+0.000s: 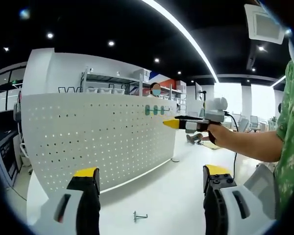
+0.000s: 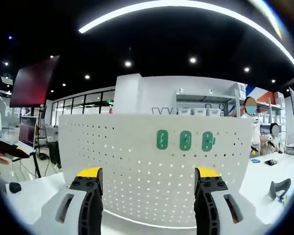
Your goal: Insert the hook assembly into the mounting plate slot until the hook locks in place.
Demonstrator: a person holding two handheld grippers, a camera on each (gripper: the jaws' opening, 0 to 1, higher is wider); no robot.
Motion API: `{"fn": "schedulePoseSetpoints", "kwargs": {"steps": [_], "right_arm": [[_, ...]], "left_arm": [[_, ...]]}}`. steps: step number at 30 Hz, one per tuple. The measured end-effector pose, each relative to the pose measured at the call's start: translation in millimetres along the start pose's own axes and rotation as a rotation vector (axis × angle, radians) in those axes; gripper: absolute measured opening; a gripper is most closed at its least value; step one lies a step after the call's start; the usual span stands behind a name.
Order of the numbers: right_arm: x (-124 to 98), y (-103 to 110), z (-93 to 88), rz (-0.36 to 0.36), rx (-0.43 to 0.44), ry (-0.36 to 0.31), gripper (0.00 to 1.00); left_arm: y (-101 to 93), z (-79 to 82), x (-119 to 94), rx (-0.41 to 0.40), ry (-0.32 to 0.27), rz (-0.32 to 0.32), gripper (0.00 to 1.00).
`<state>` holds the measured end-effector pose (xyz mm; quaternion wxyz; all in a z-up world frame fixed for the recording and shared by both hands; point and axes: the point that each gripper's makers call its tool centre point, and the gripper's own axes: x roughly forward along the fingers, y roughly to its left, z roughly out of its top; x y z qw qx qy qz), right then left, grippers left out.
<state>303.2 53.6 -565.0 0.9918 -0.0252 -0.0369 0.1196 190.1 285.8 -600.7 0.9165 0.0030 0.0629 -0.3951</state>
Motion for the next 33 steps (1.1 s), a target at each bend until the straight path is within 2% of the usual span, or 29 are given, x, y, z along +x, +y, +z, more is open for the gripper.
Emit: {"fn": "schedulePoseSetpoints", "kwargs": {"steps": [13,17,26,33], "right_arm": [[-41.6,20.6,-33.3,0.035,0.038,0.067,0.77],[-54.2,31.0,-44.1,0.058,0.024,0.096,0.77],[-73.7,49.8,-54.1,0.108,0.018,0.125,0.77],[-86.1,68.7,-65.8,0.16,0.022,0.16,0.77]], "left_arm": [[-7.2,-17.5,-0.9,-0.014,0.031,-0.009,0.89],[-7.3,-22.7,-0.9,-0.017,0.041,-0.009,0.88],[-4.8,-45.4,-3.7,-0.021,0.095,0.001,0.88],[0.7,-74.6,-4.5,-0.048,0.16,0.011,0.86]]}}
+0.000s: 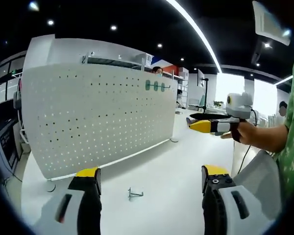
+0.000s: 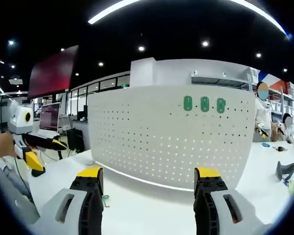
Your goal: Insert the hook assembly into the mounting plate slot until the hook locks in place.
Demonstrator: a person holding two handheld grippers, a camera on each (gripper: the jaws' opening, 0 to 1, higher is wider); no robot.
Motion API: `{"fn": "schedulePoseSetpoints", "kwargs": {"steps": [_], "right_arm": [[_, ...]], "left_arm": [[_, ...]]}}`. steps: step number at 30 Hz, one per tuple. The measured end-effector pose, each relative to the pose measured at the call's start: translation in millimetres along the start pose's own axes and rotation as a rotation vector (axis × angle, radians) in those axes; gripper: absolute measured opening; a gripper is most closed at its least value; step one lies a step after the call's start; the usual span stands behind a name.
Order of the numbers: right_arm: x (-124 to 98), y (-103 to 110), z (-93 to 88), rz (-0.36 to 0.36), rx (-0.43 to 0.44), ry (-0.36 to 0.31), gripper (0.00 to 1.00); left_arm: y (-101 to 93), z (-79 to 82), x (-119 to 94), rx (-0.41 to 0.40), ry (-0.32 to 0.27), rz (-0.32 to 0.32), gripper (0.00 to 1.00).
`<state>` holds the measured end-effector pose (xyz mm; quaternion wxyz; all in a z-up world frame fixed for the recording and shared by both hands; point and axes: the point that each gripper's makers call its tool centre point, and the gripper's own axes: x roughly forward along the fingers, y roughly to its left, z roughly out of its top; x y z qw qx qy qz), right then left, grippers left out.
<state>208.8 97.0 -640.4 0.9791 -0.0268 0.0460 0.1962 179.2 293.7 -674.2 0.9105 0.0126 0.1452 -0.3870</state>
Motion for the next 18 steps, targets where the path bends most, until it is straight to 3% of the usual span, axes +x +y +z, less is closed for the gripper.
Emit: {"fn": "schedulePoseSetpoints", "kwargs": {"steps": [7,18], "right_arm": [[-8.6,14.0,-14.1,0.04,0.006,0.039,0.76],[-17.8,25.0,-29.1,0.089,0.022,0.085,0.74]], "left_arm": [[10.6,-25.1,6.6,-0.01,0.061,0.017,0.82],[16.9,-46.1,28.1,0.021,0.133,0.0,0.72]]}}
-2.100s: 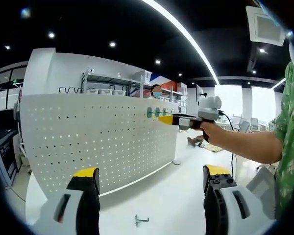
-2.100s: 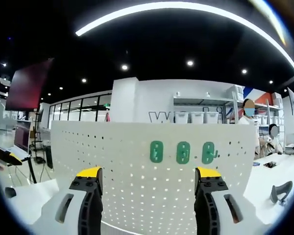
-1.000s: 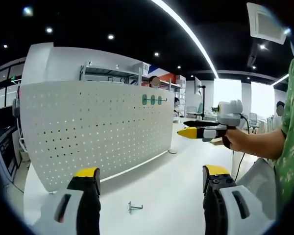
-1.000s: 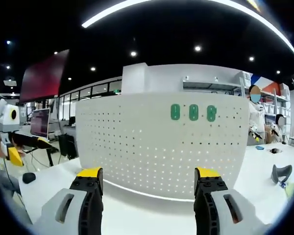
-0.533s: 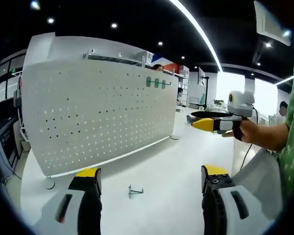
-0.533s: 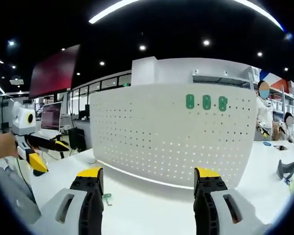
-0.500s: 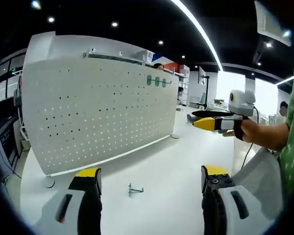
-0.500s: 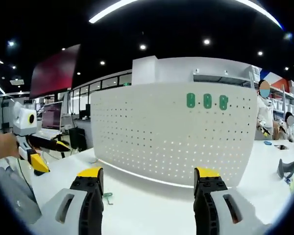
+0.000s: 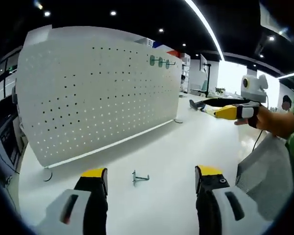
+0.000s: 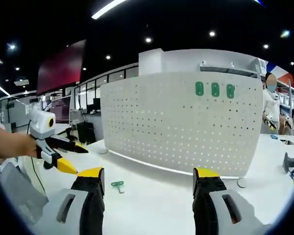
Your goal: Insert the hook assembly into the mounting plate slot until the hook locks in place.
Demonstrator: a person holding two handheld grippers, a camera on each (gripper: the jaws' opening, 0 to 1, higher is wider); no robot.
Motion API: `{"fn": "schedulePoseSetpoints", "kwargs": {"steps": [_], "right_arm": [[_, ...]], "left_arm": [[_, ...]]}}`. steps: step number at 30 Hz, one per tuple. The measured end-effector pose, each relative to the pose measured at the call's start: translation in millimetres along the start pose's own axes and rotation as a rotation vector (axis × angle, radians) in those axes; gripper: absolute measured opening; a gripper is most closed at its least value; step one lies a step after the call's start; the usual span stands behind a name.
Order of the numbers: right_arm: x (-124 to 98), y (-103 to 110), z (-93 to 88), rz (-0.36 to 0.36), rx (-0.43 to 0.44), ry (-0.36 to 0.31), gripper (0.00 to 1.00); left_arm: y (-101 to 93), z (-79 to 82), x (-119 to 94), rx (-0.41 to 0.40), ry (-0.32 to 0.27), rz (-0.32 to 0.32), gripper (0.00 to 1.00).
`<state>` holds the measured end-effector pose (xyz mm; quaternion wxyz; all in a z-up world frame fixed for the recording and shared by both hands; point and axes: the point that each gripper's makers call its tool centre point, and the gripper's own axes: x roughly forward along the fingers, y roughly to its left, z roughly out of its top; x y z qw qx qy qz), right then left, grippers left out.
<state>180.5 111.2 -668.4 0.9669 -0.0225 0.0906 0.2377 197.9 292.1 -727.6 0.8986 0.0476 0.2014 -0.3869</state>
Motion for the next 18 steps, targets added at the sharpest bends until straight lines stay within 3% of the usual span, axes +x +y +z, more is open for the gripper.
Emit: {"fn": "schedulePoseSetpoints", "kwargs": {"steps": [11,18], "right_arm": [[-3.4,13.1,-13.9,0.053,0.02,0.048,0.74],[-1.2,19.2,-20.6,0.078,0.023,0.069,0.74]], "left_arm": [[9.2,-20.6,28.2,0.025,0.076,-0.016,0.53],[13.2,-35.8,42.8,0.088,0.139,-0.006,0.43]]}}
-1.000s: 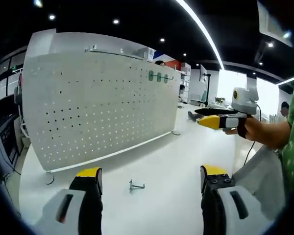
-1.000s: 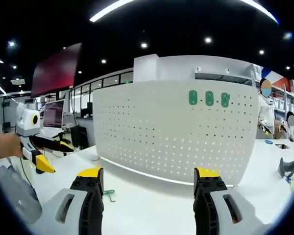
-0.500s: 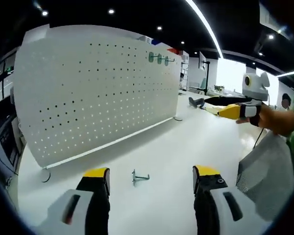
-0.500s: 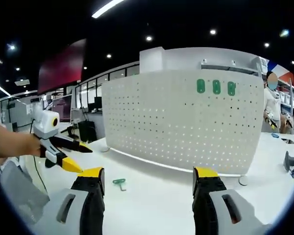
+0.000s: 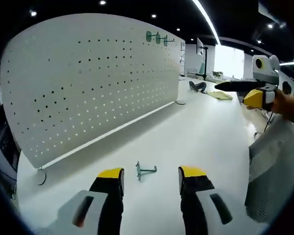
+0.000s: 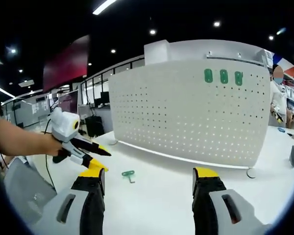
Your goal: Insert the hook assembly into the mounting plate slot until the hook locks in place.
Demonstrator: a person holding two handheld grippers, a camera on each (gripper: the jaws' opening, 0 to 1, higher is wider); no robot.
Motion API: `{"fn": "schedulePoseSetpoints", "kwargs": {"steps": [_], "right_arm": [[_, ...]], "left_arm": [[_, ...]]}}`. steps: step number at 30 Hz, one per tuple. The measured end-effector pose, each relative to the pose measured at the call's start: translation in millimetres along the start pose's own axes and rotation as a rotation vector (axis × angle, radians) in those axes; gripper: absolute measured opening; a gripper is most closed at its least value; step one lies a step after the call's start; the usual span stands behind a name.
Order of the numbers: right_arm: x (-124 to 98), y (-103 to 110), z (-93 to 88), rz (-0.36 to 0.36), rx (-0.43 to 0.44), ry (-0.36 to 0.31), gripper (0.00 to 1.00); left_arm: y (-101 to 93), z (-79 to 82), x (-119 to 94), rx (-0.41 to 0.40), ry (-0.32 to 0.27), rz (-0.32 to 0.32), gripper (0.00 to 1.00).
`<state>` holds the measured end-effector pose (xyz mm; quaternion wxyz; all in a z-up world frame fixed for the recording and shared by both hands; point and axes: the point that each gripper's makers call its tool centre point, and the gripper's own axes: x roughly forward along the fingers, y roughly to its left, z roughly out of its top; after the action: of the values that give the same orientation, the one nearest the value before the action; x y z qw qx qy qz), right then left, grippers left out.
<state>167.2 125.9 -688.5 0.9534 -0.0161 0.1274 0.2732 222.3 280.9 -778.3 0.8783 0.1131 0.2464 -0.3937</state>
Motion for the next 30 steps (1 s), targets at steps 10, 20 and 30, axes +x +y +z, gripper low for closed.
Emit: {"fn": "schedulePoseSetpoints", "kwargs": {"steps": [10,20,30], "right_arm": [[2.4,1.9,-6.4,0.014,0.011,0.02,0.74],[4.3,0.4,-9.0,0.015,0.022,0.024,0.73],[4.8,-2.0,-8.6,0.013,0.034,0.023,0.73]], "left_arm": [[4.7,-11.0,23.2,0.069,0.06,0.019,0.29],[12.5,-23.8,36.2,0.084,0.108,0.031,0.2],[13.4,-26.9,47.1,0.086,0.129,0.029,0.16]]}}
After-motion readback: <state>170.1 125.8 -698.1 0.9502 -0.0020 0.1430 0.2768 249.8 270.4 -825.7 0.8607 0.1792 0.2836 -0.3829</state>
